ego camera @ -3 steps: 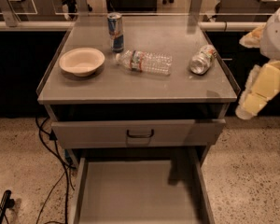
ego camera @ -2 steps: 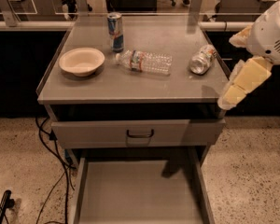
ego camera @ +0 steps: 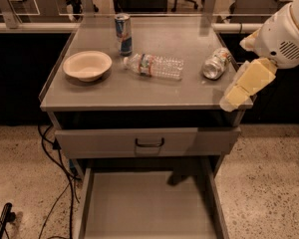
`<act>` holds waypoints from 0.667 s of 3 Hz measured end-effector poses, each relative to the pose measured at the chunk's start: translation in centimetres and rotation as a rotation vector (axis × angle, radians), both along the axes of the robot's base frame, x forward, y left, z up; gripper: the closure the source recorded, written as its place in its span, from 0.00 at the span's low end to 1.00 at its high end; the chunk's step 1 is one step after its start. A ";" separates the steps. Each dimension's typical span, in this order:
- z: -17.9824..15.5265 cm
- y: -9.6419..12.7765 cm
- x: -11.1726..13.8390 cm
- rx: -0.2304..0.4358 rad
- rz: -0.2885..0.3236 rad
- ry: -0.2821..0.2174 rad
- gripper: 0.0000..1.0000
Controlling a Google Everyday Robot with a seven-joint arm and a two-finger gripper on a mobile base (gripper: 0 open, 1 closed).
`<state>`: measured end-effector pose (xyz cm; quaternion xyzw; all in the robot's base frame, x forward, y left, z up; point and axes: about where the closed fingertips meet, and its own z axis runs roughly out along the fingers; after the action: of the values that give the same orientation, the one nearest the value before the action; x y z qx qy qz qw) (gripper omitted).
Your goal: Place water bottle into middle drawer
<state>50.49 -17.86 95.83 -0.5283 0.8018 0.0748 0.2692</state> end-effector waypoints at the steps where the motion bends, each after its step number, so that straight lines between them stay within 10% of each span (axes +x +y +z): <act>1: 0.1 0.4 0.2 0.032 -0.027 -0.035 0.00; 2: 0.1 1.9 4.0 0.127 -0.131 -0.107 0.00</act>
Offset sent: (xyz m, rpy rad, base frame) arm 0.0706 0.0211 0.0031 0.2067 -0.1739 -0.2535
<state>54.54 -15.99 95.88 -0.4597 0.8128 0.0792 0.3491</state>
